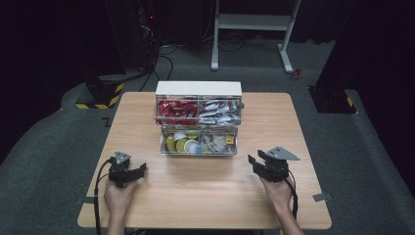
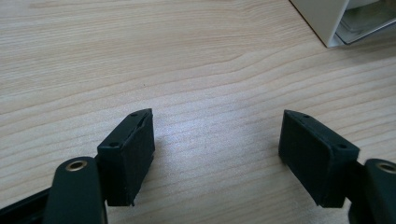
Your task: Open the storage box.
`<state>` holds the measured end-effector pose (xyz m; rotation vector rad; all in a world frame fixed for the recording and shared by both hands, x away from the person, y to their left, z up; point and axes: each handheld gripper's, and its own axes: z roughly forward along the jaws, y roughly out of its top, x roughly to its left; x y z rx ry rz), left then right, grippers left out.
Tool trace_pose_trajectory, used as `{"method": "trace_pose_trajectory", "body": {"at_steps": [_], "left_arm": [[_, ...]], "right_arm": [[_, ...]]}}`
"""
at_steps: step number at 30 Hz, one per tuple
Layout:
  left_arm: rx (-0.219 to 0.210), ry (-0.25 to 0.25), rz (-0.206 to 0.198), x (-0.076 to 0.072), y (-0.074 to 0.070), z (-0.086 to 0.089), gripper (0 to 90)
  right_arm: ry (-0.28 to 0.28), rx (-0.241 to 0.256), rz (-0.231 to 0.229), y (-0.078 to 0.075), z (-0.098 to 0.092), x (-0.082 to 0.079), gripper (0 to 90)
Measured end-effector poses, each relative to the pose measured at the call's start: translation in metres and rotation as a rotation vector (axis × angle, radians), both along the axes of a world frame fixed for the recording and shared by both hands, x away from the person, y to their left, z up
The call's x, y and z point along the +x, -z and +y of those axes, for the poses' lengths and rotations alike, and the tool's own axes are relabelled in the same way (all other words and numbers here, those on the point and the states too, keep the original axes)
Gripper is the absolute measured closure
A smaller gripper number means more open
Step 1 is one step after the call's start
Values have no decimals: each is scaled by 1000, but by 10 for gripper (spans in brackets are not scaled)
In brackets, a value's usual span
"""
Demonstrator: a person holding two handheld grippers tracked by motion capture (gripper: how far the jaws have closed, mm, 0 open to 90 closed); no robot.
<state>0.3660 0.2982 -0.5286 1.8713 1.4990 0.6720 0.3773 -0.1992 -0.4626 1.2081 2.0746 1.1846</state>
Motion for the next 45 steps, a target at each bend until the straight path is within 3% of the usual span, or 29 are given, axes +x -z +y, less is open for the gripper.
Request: {"method": "trace_pose_trajectory", "body": {"at_steps": [9,23,31,45], "left_arm": [[-1,0,-1,0,0,0,273],[-1,2,0,0,0,0,272],[-1,2,1,0,0,0,272],[-2,3,0,0,0,0,271]], "right_arm": [[-16,19,-6,-6,6,1,534],[-87,34,-20,-24,19,5,553],[-118,31,9,-30,27,10,536],[-179,48,-32,-51,41,11,560]]}}
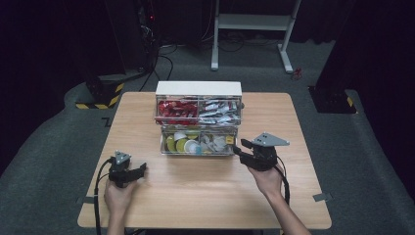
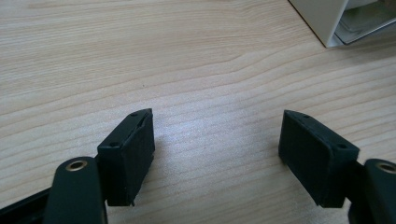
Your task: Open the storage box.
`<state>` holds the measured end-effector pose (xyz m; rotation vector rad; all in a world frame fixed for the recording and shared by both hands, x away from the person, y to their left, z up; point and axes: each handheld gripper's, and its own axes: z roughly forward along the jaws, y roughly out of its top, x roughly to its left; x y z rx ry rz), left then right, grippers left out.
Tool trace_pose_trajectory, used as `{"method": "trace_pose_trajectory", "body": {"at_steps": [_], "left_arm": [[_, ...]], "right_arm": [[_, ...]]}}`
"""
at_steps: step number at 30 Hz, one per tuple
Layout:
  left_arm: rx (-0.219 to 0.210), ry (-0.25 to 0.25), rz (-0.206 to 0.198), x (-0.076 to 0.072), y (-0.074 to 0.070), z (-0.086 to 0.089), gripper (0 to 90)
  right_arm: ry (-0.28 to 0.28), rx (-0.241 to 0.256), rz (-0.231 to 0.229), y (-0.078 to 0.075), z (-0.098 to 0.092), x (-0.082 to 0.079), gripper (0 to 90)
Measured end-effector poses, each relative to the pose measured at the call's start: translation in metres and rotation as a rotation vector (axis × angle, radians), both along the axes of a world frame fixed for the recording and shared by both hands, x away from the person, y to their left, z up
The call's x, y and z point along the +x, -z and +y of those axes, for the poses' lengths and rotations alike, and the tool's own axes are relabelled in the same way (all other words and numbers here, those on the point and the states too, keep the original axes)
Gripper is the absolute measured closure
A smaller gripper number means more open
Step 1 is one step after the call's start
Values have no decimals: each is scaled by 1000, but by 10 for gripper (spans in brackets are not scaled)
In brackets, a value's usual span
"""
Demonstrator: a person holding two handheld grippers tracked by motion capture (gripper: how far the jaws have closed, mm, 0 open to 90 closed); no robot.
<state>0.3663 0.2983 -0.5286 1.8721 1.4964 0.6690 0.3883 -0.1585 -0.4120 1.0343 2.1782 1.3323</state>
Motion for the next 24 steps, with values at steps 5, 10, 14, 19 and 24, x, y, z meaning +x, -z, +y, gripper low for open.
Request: {"method": "trace_pose_trajectory", "body": {"at_steps": [5,10,14,19,24], "left_arm": [[-1,0,-2,0,0,0,271],[0,1,1,0,0,0,271],[0,0,0,0,0,0,271],[0,1,1,0,0,0,271],[1,0,0,0,0,0,271]], "right_arm": [[-21,-8,0,-5,5,4,582],[-40,8,-1,-10,8,6,571],[-45,14,1,-13,8,8,552],[-49,23,-9,-17,9,7,559],[-59,15,1,-20,10,7,565]]}}
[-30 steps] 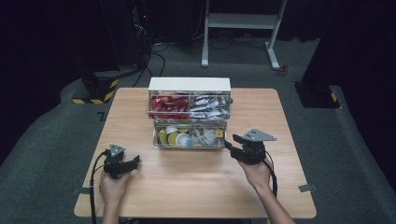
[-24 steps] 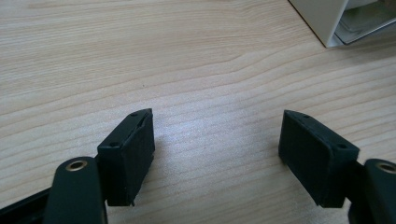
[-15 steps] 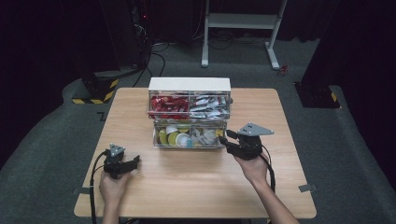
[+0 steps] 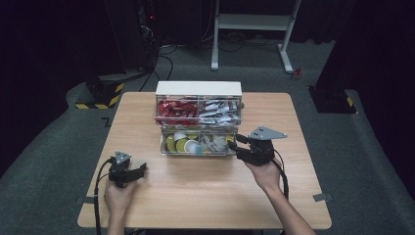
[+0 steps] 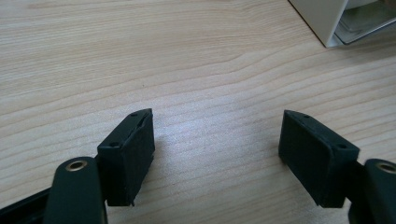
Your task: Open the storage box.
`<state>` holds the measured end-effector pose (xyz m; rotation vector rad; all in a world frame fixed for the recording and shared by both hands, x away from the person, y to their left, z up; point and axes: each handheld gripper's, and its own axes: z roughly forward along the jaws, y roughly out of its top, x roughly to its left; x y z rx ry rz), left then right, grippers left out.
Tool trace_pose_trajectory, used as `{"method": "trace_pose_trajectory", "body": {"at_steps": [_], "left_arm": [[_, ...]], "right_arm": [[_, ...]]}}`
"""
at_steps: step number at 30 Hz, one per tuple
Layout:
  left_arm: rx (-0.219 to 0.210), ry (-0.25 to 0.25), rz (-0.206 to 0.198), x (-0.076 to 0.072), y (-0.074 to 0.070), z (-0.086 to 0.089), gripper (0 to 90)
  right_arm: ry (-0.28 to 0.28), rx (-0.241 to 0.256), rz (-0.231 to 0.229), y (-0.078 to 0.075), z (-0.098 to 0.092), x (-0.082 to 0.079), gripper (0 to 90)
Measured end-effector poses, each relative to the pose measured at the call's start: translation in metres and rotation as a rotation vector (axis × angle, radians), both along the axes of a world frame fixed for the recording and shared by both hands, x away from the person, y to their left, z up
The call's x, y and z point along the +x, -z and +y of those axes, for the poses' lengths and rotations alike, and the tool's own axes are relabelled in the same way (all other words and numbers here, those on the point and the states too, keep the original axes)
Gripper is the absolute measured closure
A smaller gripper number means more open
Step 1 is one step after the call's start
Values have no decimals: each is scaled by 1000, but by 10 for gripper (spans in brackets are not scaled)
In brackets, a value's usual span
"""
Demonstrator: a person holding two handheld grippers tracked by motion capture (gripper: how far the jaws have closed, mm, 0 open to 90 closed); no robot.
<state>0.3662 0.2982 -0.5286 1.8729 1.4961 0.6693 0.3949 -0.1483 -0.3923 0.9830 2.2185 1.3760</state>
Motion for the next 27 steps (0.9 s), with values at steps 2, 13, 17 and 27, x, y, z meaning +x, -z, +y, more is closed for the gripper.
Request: {"method": "trace_pose_trajectory", "body": {"at_steps": [2,13,17,27], "left_arm": [[1,1,1,0,0,0,271],[3,3,1,0,0,0,271],[2,2,-1,0,0,0,271],[3,5,-1,0,0,0,271]], "right_arm": [[4,4,4,-1,1,1,564],[-17,-4,-32,-19,10,3,564],[-16,6,-51,-26,11,2,601],[0,-1,-50,-32,16,8,644]]}}
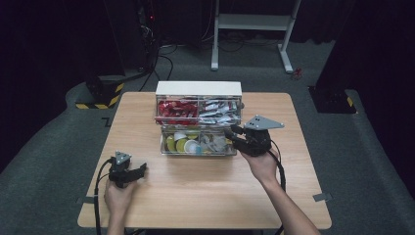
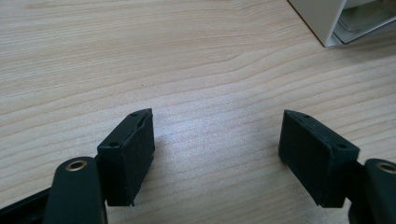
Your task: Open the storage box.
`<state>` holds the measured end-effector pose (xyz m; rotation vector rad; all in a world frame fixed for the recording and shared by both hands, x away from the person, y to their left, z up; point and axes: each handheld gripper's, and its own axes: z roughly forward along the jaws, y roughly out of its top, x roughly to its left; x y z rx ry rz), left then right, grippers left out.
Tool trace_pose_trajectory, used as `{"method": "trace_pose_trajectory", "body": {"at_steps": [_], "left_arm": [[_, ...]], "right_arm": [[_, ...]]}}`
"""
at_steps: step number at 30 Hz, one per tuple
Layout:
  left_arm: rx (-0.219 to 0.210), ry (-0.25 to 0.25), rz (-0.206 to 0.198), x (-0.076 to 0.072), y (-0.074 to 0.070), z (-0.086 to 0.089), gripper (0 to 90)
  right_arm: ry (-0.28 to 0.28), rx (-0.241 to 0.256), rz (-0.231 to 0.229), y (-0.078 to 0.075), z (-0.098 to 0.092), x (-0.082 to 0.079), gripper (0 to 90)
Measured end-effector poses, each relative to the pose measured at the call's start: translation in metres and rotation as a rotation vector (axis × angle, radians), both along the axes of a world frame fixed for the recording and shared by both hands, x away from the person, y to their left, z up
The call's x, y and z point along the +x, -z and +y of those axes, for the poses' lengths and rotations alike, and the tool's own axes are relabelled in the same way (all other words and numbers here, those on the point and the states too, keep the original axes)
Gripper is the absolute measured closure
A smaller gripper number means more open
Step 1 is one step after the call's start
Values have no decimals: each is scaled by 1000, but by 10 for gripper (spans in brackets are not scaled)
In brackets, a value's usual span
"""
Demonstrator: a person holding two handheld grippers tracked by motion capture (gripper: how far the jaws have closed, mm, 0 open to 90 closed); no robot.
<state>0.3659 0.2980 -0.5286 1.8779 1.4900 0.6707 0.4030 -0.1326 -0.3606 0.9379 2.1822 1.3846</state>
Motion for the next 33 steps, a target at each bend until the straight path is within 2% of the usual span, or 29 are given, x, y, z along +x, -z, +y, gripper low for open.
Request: {"method": "trace_pose_trajectory", "body": {"at_steps": [4,10,13,20,22,24,29,33], "left_arm": [[0,0,0,0,0,0,271],[0,0,0,0,0,0,271],[-1,0,0,0,0,0,271],[0,0,0,0,0,0,271],[0,2,0,0,0,0,271],[-2,2,0,-1,0,-1,271],[-1,5,-1,0,0,-1,271],[-1,7,-1,0,0,-1,271]], "right_arm": [[3,26,0,-2,0,4,653],[19,26,12,-4,0,12,680],[28,24,-9,-6,1,12,682],[35,39,0,-8,3,16,689],[30,45,-10,-9,4,18,689],[29,55,10,-7,5,23,689],[16,85,16,-9,11,28,684],[7,70,8,-11,19,29,681]]}}
